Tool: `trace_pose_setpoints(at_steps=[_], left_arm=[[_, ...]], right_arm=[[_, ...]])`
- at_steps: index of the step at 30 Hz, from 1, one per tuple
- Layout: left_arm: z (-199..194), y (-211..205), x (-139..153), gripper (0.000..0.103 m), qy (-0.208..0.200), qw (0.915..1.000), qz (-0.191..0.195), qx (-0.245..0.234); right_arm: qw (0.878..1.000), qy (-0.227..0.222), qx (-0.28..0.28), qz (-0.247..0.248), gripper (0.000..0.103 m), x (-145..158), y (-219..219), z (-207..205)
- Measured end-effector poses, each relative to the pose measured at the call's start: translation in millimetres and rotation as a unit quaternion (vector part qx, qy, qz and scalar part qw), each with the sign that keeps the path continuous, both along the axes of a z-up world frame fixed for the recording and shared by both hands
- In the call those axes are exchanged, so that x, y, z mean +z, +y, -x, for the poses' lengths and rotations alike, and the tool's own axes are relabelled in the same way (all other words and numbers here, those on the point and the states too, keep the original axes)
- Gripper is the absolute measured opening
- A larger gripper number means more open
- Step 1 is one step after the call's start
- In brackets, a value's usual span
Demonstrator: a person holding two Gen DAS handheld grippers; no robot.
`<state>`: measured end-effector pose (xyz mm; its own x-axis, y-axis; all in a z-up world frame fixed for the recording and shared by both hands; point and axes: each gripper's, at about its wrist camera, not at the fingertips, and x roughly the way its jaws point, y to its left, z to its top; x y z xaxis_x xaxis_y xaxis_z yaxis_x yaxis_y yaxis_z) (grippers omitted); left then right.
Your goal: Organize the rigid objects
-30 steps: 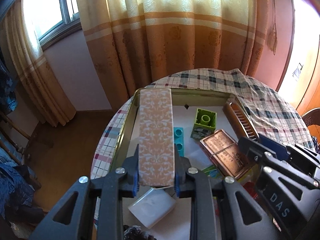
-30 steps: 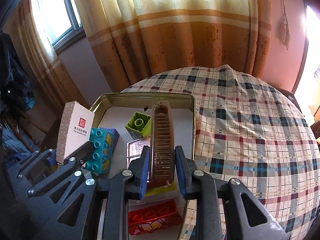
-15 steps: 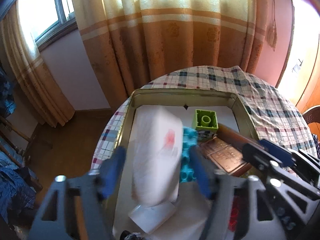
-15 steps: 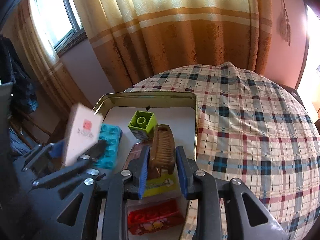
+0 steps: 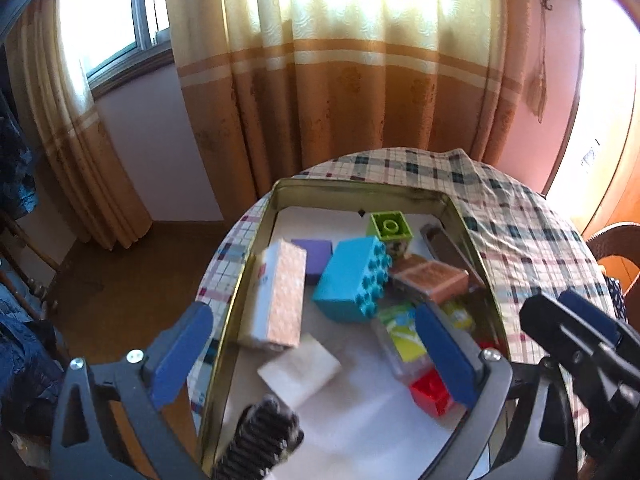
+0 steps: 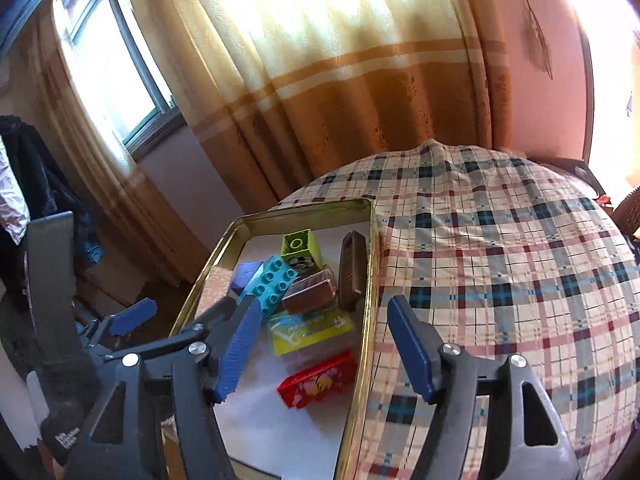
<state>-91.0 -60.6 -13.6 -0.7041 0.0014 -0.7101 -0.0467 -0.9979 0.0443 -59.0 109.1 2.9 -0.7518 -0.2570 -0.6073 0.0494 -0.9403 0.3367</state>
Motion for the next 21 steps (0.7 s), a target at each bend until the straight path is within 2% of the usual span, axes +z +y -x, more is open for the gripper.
trace_pose_setpoints(at_steps=[5, 11, 21], left_arm=[[-19, 3, -2, 0.103, 0.005, 0.9999, 0.016, 0.0], [-35, 1, -5, 0.103, -0.003, 1.0, 0.003, 0.002], [-55, 0, 0, 0.103, 0.008, 0.9999, -0.001, 0.006]], right_arm=[[1.0, 0.01, 0.0, -0.014, 0.07, 3, -4, -19], [1.0, 0.011, 0.001, -0.015, 0.07, 2, -2, -36], [0.999, 0.03, 0.001, -0.031, 0.07, 10, -3, -55]])
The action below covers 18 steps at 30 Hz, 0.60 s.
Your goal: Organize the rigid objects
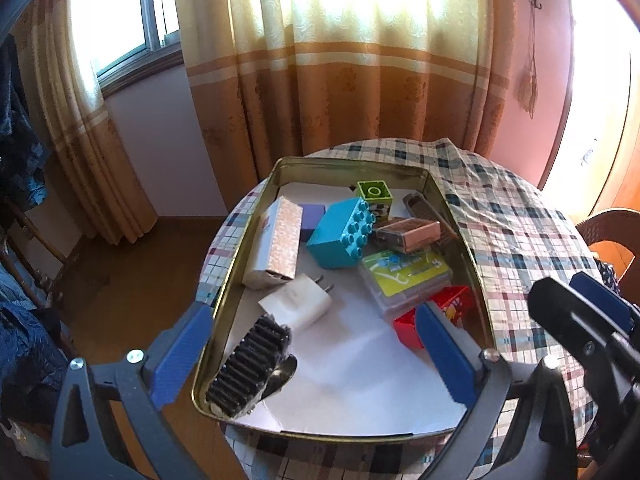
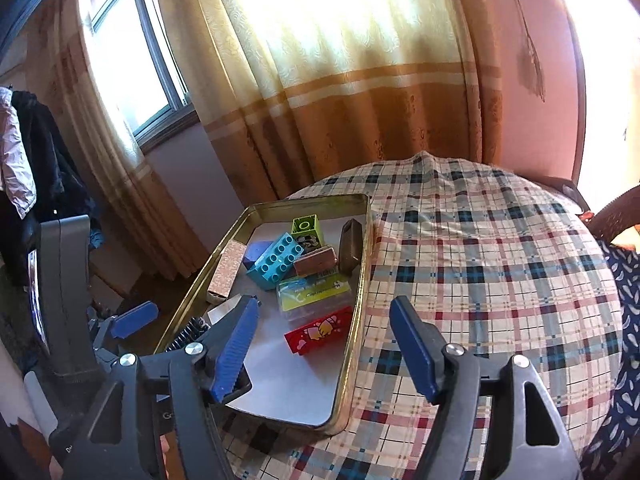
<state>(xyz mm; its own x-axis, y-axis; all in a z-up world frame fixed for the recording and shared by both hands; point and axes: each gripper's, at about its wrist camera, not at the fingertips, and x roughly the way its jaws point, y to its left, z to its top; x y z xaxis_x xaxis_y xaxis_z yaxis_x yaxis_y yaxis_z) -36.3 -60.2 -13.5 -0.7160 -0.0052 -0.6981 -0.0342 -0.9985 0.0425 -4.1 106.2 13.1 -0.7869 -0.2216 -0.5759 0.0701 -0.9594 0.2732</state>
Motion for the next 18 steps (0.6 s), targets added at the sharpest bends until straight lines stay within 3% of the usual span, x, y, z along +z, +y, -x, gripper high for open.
trace_pose_setpoints(at_steps=[9, 13, 18], left_arm=[[-17, -2, 10, 0.103, 0.03, 0.9996, -0.002, 0.004], [-22, -2, 13, 0.103, 0.041, 0.9992, 0.002, 0.004], [-25, -3, 13, 0.103, 0.041, 0.9991, -0.001, 0.006]], right_arm=[[0.999, 0.025, 0.0, -0.022, 0.071, 12, -3, -16], [0.999, 0.041, -0.004, -0.034, 0.08, 18, -3, -23], [0.998, 0.048, -0.004, -0.035, 0.08, 23, -2, -28]])
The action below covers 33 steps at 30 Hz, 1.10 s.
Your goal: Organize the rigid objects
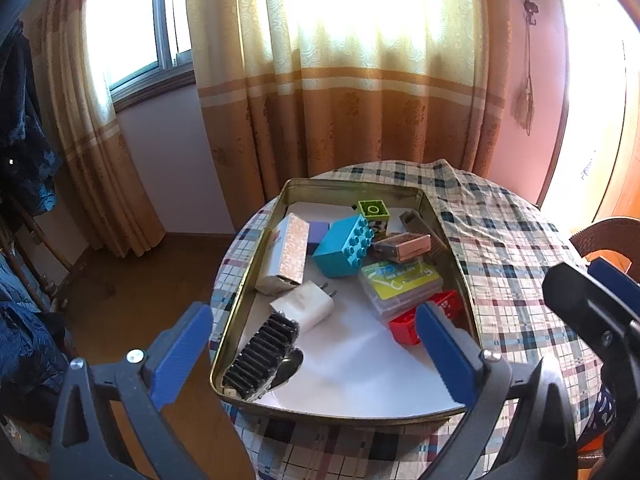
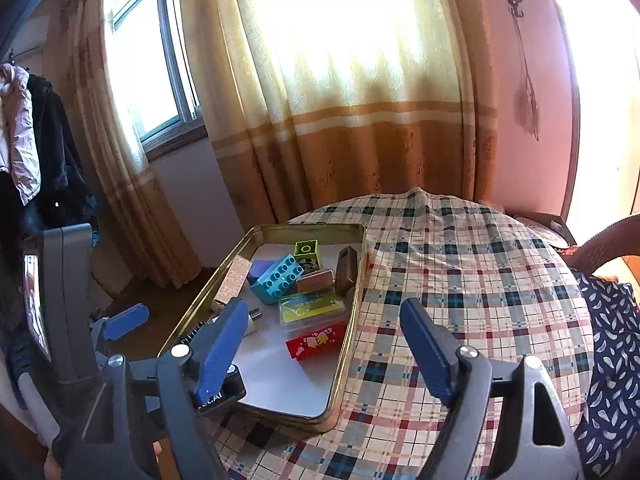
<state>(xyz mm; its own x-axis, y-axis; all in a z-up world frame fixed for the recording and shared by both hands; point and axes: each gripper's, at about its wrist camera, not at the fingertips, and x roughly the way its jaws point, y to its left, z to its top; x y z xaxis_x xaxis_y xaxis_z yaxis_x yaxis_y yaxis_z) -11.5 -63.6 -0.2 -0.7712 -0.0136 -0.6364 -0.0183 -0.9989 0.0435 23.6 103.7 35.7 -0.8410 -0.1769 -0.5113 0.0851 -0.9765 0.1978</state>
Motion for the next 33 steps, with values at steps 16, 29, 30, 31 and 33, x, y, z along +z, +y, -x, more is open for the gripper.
trace_pose_setpoints(at_steps=[16, 29, 30, 31, 33], left_arm=[[-7, -8, 8, 0.103, 0.008, 0.9998, 0.006, 0.018], [-12, -3, 10, 0.103, 0.012, 0.9997, 0.016, 0.017], [-12, -3, 9, 0.103, 0.012, 0.9996, 0.018, 0.019], [-12, -2, 8, 0.103, 0.01, 0.9995, 0.02, 0.021], [-12, -2, 7, 0.103, 0.009, 0.9995, 0.021, 0.022]], right_arm=[[0.999, 0.023, -0.011, -0.02, 0.08, 7, 1, -13], [0.998, 0.043, -0.037, -0.017, 0.081, 14, 9, -22], [0.998, 0.047, -0.04, -0.018, 0.081, 15, 11, -22], [0.998, 0.049, -0.043, -0.019, 0.081, 15, 12, -23], [0.998, 0.046, -0.042, -0.017, 0.081, 15, 12, -22]])
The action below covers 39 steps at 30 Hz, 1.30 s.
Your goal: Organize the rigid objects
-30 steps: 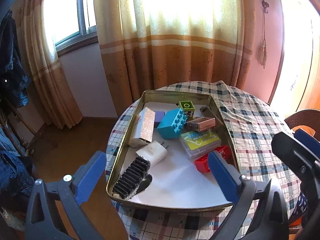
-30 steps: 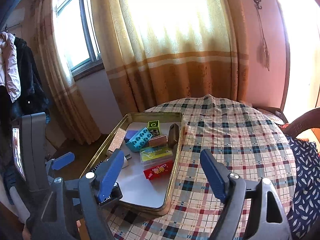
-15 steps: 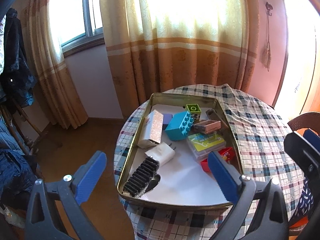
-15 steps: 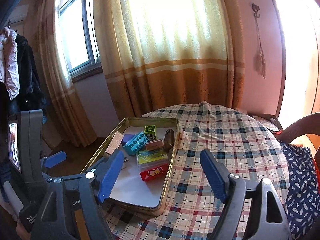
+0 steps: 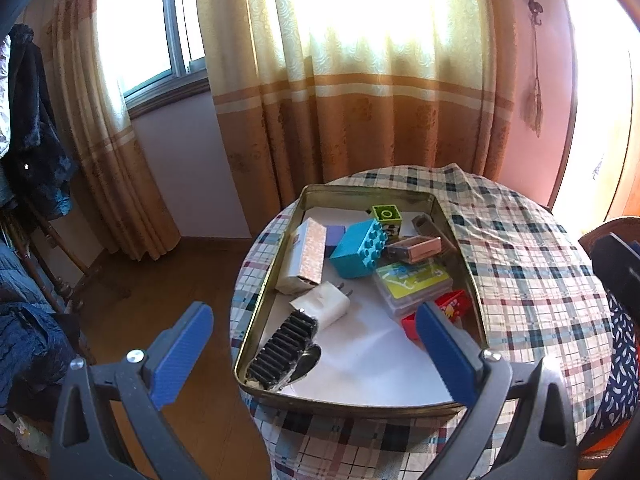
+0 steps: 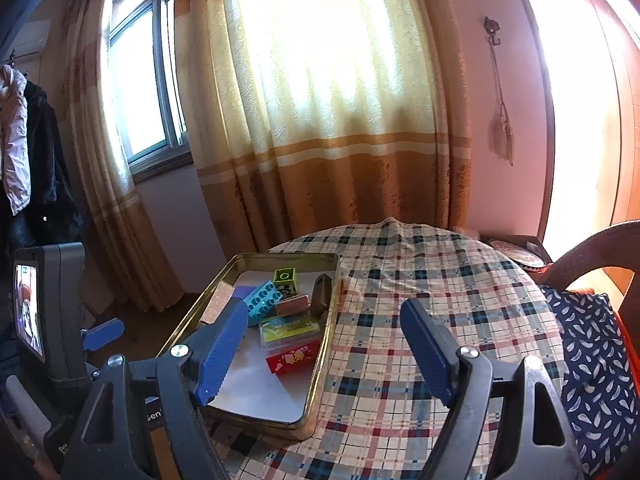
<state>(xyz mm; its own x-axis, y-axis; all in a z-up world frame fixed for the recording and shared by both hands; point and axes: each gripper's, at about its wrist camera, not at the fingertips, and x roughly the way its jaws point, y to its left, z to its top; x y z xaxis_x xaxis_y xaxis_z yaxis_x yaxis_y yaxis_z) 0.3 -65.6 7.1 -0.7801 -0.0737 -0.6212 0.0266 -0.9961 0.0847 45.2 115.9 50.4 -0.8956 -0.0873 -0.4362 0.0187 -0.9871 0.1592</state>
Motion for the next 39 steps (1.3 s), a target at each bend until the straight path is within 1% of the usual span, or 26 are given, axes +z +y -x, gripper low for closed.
trace_pose_setpoints(at_steps=[5, 10, 14, 17, 20, 26, 29, 31, 33, 39], left_arm=[[-1, -1, -1, 0.103, 0.005, 1.0, -0.003, -0.001], [-1, 1, -4, 0.103, 0.024, 0.9997, -0.003, 0.004], [1, 4, -5, 0.103, 0.033, 0.9994, -0.007, 0.0], [1, 6, -5, 0.103, 0.044, 0.999, -0.01, -0.002], [4, 8, -6, 0.103, 0.055, 0.9984, -0.015, -0.003], [9, 11, -6, 0.103, 0.084, 0.9961, -0.028, -0.007], [11, 14, -9, 0.103, 0.1, 0.9948, -0.017, -0.007], [14, 15, -12, 0.103, 0.098, 0.9951, -0.014, -0.003], [18, 16, -14, 0.103, 0.09, 0.9958, -0.016, -0.003], [21, 15, -16, 0.103, 0.082, 0.9963, -0.023, -0.003]], right_arm=[[1.0, -0.004, 0.0, -0.005, 0.081, -4, -1, 1], [1.0, 0.007, -0.014, -0.02, 0.081, -12, 0, 0], [1.0, -0.002, -0.018, -0.006, 0.081, -16, 8, 3], [1.0, 0.008, -0.021, -0.014, 0.081, -16, 8, 4], [0.999, 0.03, -0.025, -0.028, 0.081, -17, 8, 5], [0.998, 0.039, -0.037, -0.014, 0.081, -19, 17, 12], [0.998, 0.048, -0.04, -0.021, 0.081, -20, 15, 13], [0.997, 0.054, -0.042, -0.031, 0.081, -21, 13, 15], [0.997, 0.052, -0.044, -0.037, 0.081, -23, 12, 17], [0.998, 0.042, -0.038, -0.019, 0.081, -22, 14, 22]])
